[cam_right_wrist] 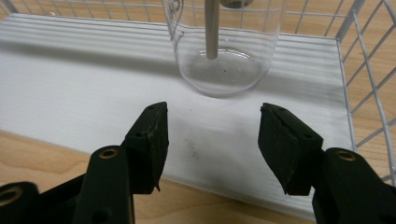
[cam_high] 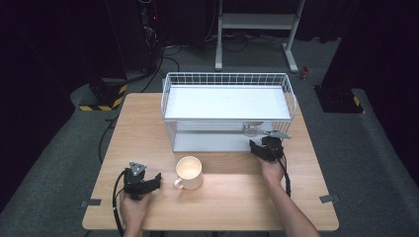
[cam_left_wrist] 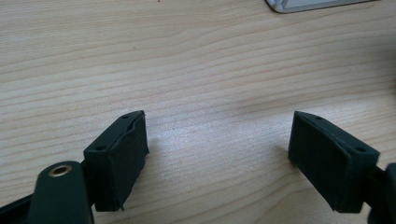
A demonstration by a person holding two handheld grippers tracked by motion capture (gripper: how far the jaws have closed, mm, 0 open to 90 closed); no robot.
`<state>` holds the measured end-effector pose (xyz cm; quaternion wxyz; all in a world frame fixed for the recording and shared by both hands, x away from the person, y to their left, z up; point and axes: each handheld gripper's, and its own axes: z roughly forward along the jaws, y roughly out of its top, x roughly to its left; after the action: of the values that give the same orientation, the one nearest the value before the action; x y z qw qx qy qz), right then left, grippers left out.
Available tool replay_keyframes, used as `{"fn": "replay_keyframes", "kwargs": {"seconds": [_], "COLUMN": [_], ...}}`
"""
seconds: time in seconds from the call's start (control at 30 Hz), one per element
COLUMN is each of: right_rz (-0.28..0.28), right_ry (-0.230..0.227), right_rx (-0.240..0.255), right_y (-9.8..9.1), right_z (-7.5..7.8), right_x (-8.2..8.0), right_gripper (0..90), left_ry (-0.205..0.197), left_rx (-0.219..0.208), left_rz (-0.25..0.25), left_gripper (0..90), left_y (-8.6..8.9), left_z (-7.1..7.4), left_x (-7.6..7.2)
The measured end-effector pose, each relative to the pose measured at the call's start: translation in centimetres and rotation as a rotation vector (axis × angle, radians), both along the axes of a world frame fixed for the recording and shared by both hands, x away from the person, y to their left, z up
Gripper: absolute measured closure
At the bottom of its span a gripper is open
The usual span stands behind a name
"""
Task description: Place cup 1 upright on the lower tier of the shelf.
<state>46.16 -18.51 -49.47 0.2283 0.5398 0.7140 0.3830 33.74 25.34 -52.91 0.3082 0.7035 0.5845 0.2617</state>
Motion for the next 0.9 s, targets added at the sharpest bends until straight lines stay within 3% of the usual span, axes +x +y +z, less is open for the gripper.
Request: {"fn": "replay_keyframes", "kwargs": {"seconds": [0.27, 0.43, 0.9], "right_rz": [0.034, 0.057, 0.072], "right_ry": [-0.011, -0.032, -0.061], "right_rx": [0.038, 0.024, 0.064], "right_y": [-0.3, -0.3, -1.2], "right_z": [0.8, 1.2, 2.2], "right_x": [-0.6, -1.0, -2.3], "right_gripper": [39.0, 38.9, 37.7], "left_ry": [0.000, 0.000, -0.001], "left_rx": [0.000, 0.000, 0.000], "left_rz": [0.000, 0.000, -0.002], "left_gripper": [20.1, 20.1, 20.4], "left_y": [0.0, 0.0, 0.0], "left_z": [0.0, 0.0, 0.0], "left_x": [0.0, 0.0, 0.0]}}
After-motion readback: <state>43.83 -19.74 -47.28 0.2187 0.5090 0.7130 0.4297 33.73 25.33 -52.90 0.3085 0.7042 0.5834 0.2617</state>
